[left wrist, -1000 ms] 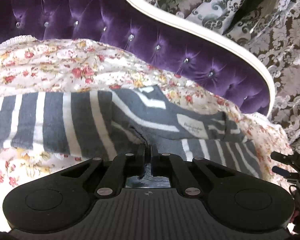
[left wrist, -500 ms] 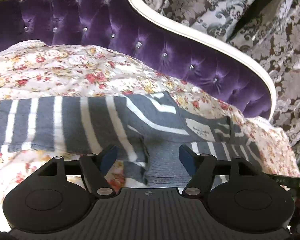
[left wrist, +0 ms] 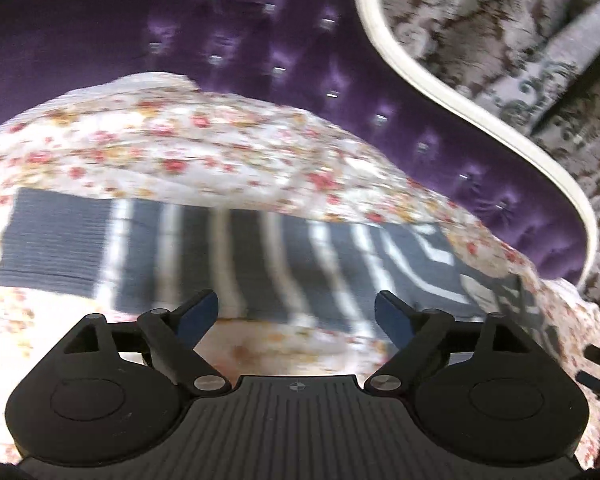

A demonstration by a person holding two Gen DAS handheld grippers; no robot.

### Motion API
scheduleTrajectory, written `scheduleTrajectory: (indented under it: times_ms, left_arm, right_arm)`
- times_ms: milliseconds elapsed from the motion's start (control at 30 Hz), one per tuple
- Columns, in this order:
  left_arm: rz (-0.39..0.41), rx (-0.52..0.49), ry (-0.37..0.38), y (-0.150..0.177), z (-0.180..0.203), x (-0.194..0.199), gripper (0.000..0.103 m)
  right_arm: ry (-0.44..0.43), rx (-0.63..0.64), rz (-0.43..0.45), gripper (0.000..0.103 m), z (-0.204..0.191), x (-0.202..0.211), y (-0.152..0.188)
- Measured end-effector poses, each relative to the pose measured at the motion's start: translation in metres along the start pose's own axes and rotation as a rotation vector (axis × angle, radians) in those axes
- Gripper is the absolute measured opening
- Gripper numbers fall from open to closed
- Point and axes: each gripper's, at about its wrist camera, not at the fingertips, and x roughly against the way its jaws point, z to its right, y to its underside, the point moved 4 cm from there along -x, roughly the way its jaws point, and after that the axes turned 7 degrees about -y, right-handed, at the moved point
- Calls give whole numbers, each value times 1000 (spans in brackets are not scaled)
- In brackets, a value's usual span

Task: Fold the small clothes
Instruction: 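Move the open left tool to the other sleeve cuff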

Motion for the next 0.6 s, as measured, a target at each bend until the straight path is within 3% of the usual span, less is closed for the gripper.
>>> scheduleTrajectory:
  times_ms: [400, 600]
  left_arm:
    - [32, 133, -99, -4, -80, 10, 87]
    - [12, 193, -101, 2, -102, 0, 87]
  right_arm:
    - [-75, 110, -39, 98, -41, -11, 19]
    - [-97, 147, -52, 98, -54, -16, 27]
